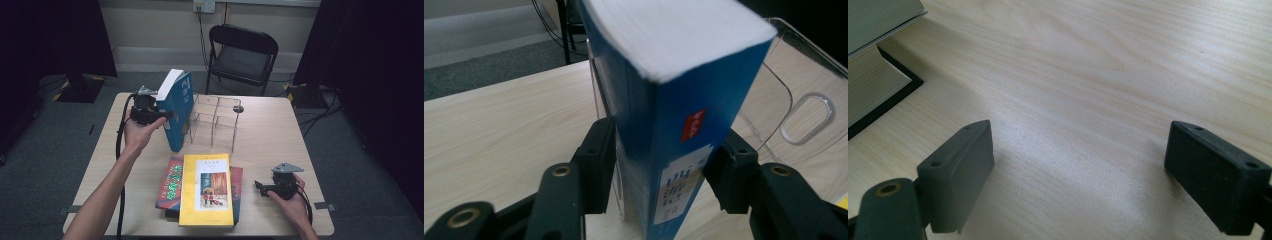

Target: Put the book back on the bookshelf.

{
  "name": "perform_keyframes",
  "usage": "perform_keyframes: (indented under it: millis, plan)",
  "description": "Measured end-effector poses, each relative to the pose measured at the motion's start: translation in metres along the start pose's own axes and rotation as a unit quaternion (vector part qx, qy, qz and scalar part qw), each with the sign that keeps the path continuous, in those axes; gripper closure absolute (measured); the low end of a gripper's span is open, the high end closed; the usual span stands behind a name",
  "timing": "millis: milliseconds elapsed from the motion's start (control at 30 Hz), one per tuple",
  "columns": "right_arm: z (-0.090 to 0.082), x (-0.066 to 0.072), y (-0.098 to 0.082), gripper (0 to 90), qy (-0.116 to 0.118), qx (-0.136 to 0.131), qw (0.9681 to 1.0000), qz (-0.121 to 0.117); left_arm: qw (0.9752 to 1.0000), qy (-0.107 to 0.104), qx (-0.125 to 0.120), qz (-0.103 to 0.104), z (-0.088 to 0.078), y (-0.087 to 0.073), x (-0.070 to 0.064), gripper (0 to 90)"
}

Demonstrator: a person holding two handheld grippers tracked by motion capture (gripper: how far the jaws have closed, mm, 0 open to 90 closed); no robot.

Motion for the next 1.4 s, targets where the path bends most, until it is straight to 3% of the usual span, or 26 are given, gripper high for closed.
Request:
perform_keyframes:
  millis: [300,533,600,1033,1200,1267,1400]
  plan:
    - [0.0,0.0,0.0,12.1,0.0,0.0,1.0,0.0,1.0,-0.003,-0.005,-0.001,-0.002,-0.003,-0.001,53.7]
    - [0.0,0.0,0.0,12.0,0.0,0.0,1.0,0.0,0.9993,-0.011,-0.034,0.006,-0.004,-0.013,-0.002,53.2]
    - [0.0,0.0,0.0,12.0,0.0,0.0,1.0,0.0,0.9994,-0.017,-0.03,0.002,-0.004,-0.015,-0.001,54.3]
    - [0.0,0.0,0.0,12.0,0.0,0.0,1.0,0.001,0.9995,-0.004,-0.031,-0.009,-0.007,-0.019,-0.005,57.6]
    - [0.0,0.0,0.0,12.0,0.0,0.0,1.0,0.001,0.9985,-0.018,-0.05,-0.014,-0.006,-0.024,-0.007,55.7]
    - [0.0,0.0,0.0,12.0,0.0,0.0,1.0,0.001,0.9988,-0.02,-0.045,-0.004,-0.006,-0.029,-0.007,55.2]
    - [0.0,0.0,0.0,12.0,0.0,0.0,1.0,0.001,0.9987,-0.023,-0.046,-0.006,-0.006,-0.034,-0.008,56.9]
Point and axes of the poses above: each handheld gripper's, and its own axes: z roughly forward along the jaws, y roughly out of its top, x roughly to its left, the point moved 8 cm from there along z, roughly forward along the jaws, and after that the axes turned 10 degrees about -y, right-handed, at the moved point
